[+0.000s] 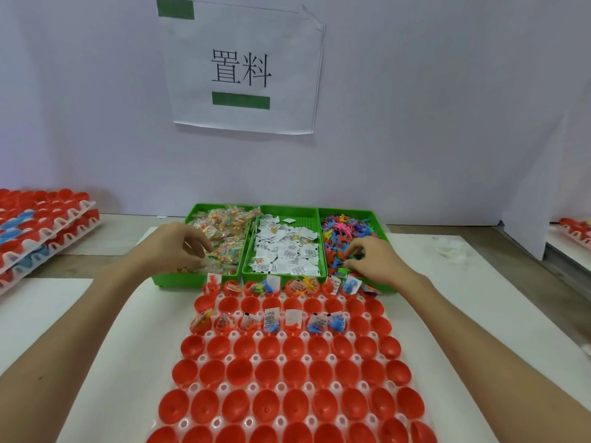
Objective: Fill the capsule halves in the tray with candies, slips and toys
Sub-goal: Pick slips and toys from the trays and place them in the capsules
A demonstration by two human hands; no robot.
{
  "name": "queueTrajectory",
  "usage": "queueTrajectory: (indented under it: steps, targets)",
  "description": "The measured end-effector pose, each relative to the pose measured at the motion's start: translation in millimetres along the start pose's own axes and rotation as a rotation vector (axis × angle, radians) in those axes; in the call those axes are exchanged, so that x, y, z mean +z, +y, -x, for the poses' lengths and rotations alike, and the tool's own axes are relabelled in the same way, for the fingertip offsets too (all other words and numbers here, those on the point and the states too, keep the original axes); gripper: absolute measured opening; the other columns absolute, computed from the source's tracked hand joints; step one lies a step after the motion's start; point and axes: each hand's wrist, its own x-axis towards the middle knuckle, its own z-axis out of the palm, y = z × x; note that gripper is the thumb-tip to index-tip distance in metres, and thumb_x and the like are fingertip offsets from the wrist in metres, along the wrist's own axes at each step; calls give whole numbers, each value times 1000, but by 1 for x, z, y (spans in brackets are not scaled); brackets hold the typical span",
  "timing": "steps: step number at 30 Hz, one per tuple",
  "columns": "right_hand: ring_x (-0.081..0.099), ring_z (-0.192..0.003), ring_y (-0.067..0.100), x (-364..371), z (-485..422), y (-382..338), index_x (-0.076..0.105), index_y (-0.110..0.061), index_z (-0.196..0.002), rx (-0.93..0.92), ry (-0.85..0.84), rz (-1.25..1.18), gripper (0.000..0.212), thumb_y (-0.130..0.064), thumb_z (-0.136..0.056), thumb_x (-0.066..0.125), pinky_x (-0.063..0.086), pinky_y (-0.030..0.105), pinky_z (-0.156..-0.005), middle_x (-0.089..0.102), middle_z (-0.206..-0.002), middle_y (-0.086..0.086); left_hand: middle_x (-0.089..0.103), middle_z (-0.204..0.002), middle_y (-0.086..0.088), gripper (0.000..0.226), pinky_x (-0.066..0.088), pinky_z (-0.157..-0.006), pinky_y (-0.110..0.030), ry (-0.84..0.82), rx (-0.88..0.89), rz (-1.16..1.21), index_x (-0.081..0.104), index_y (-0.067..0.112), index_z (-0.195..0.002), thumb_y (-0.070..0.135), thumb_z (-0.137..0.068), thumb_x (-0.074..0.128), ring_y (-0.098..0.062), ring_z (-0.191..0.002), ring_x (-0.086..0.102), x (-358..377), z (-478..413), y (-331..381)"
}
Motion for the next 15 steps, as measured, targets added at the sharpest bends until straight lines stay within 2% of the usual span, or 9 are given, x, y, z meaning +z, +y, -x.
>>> queueTrajectory:
  steps: [2, 4, 6, 8, 10, 13, 15]
  targets:
    - [64, -92, 14, -1, -1, 4, 71, -18, -94, 5, 15, -28, 6, -18, -89, 74, 45, 18, -70, 70, -99, 0, 75, -84, 0, 26, 60, -83, -38, 0, -18, 7, 76, 21, -92, -1, -77, 81, -16, -81, 73, -1, -1, -1]
    - [62, -85, 12, -2, 0, 4, 70, -19, -85, -5, 23, -40, 7, -16, -89, 74, 41, 14, -64, 70, -90, -1, 74, -85, -2, 30, 60, -83, -38, 21, -27, 30, 75, 23, -88, -6, -78, 78, -17, -81, 73, 0, -1, 0]
    - [61, -82, 9, -2, 1, 4, 67, -23, -78, -20, 16, -40, 16, -15, -89, 73, 43, 15, -65, 68, -85, -5, 74, -85, -3, 35, 60, -81, -37, 57, -23, 62, 73, 25, -83, -9, -78, 76, -18, -80, 73, 1, 0, 0]
    - [59, -81, 6, -1, 1, 3, 64, -25, -76, -30, 22, -19, 19, -14, -90, 71, 50, 23, -76, 65, -84, -8, 74, -84, -5, 33, 58, -78, -33, 118, -5, 83, 72, 22, -82, -11, -79, 76, -19, -81, 72, 3, 0, 0]
    - [57, -86, 6, 2, -1, 0, 67, -23, -80, -48, 98, 11, 14, -14, -91, 69, 49, 28, -86, 63, -93, -8, 74, -83, -5, 29, 52, -72, -22, 208, 25, 87, 72, 19, -82, -10, -79, 76, -16, -79, 70, 6, 0, 1]
    - [57, -84, -1, 6, -8, -19, 69, -26, -86, -148, 210, -67, 11, -16, -90, 67, 44, 20, -77, 60, -95, -13, 73, -81, -4, 25, 47, -68, -16, 323, 57, 134, 72, 16, -84, -9, -80, 77, -13, -77, 69, 9, -1, 4]
    - [58, -76, -7, 8, -12, -39, 71, -29, -88, -237, 95, -107, 11, -19, -91, 68, 40, 14, -70, 62, -87, -19, 72, -79, 0, 24, 48, -67, -16, 355, 69, 168, 72, 16, -83, -7, -80, 77, -11, -78, 68, 13, -3, 8]
